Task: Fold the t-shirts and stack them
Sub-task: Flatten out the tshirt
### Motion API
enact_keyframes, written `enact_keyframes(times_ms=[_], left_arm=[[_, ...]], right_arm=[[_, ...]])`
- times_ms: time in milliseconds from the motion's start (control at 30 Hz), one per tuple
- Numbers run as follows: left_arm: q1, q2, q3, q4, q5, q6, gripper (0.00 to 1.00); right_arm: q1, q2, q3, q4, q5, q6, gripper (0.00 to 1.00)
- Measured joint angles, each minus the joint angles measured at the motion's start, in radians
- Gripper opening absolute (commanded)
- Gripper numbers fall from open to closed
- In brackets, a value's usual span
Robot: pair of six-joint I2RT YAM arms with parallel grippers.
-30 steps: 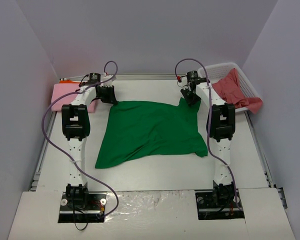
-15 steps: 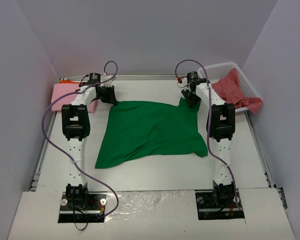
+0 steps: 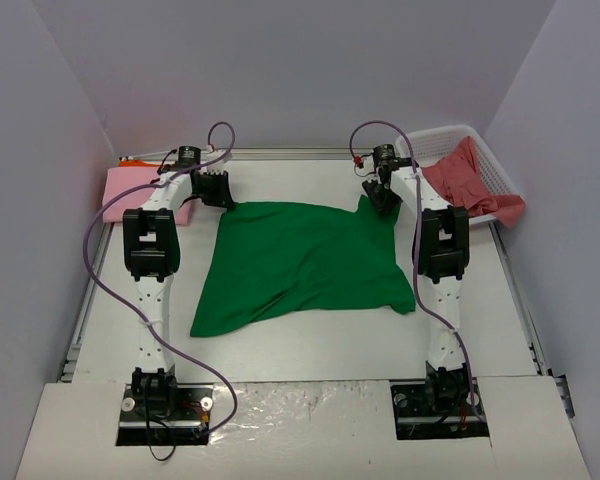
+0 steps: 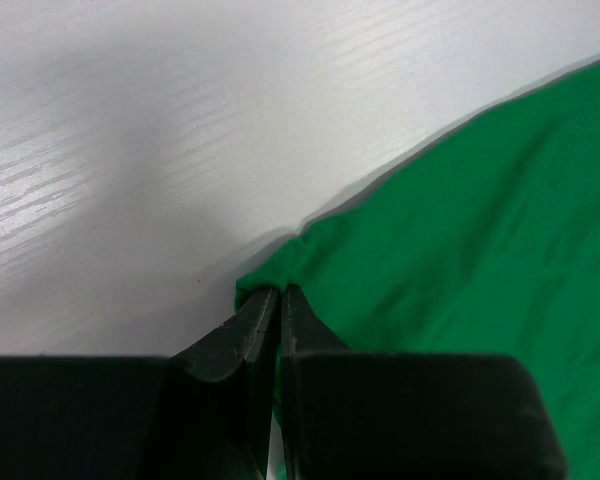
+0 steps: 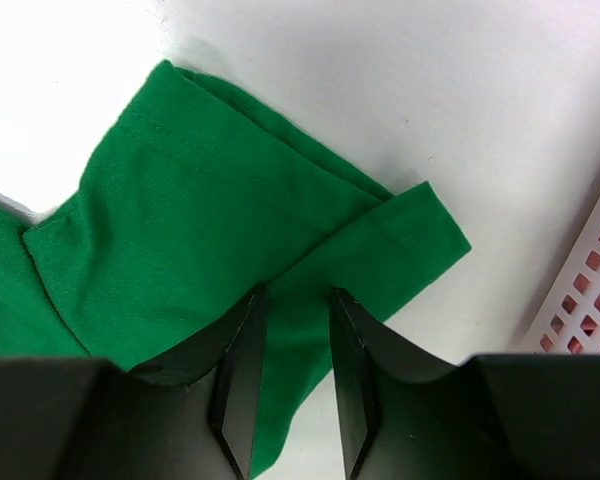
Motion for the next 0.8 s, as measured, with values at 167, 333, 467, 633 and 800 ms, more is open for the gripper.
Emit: enact_keyframes(times_ms=[167, 333, 467, 633, 800], left_arm=[[0.002, 0.0, -0.003, 0.005, 0.007, -0.001, 0.02], [0.002, 0.0, -0.003, 0.006, 0.008, -0.001, 0.02], [0.002, 0.0, -0.004, 0.006, 0.008, -0.001, 0.02], [0.002, 0.0, -0.005, 0.008, 0.008, -0.002, 0.02], [0.002, 0.0, -0.007, 0.011, 0.016, -0.005, 0.02]], right_arm=[[0.003, 0.0, 0.0, 0.0, 0.0, 0.0, 0.28], [0.008, 0.0, 0.0, 0.002, 0.0, 0.0, 0.28], [0.012, 0.0, 0.0, 0.002, 0.0, 0.0, 0.28], [0.016, 0.0, 0.0, 0.003, 0.0, 0.0, 0.27], [0.019, 0.0, 0.001, 0.003, 0.0, 0.002, 0.28]])
